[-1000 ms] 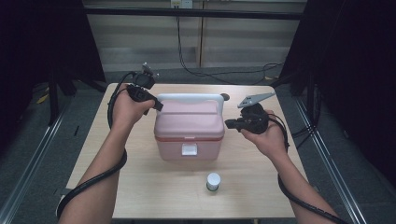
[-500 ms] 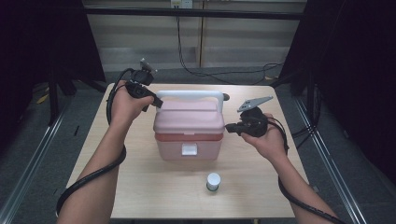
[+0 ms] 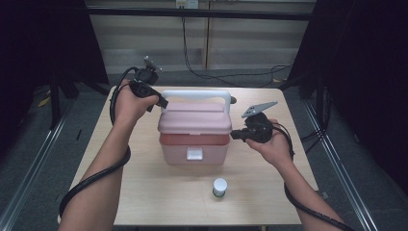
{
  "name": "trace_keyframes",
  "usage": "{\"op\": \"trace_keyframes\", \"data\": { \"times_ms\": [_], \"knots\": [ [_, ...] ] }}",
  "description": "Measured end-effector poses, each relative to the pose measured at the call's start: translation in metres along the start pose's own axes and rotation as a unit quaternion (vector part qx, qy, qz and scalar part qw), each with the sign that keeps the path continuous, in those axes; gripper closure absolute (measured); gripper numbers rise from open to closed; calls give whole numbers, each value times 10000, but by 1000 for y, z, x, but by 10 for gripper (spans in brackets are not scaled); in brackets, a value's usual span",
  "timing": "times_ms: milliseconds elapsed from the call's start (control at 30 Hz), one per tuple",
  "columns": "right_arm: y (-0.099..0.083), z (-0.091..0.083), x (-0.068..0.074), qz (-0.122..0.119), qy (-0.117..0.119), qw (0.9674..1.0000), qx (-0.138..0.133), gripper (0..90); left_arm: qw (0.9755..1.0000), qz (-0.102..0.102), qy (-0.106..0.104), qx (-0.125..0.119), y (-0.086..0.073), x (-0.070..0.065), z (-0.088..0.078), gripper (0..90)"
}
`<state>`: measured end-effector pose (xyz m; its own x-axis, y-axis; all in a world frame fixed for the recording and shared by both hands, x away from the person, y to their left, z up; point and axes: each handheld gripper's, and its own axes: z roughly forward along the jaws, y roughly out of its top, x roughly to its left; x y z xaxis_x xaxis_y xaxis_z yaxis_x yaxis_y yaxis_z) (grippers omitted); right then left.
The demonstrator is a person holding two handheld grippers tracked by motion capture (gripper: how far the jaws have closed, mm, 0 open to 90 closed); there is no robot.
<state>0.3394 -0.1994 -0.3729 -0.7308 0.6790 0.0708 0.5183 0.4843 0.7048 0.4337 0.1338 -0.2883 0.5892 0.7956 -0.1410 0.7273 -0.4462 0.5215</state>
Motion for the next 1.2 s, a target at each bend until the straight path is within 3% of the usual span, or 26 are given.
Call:
{"op": "trace_keyframes", "data": {
  "times_ms": [633, 1200],
  "knots": [
    [11, 13, 8, -11, 178, 9998, -36, 900, 9998, -169, -106, -66, 1, 4, -1, 727],
    [14, 14, 10, -16, 142, 9998, -118, 900, 9998, -86, -79, -172, -5, 4, 1, 722]
  ]
}}
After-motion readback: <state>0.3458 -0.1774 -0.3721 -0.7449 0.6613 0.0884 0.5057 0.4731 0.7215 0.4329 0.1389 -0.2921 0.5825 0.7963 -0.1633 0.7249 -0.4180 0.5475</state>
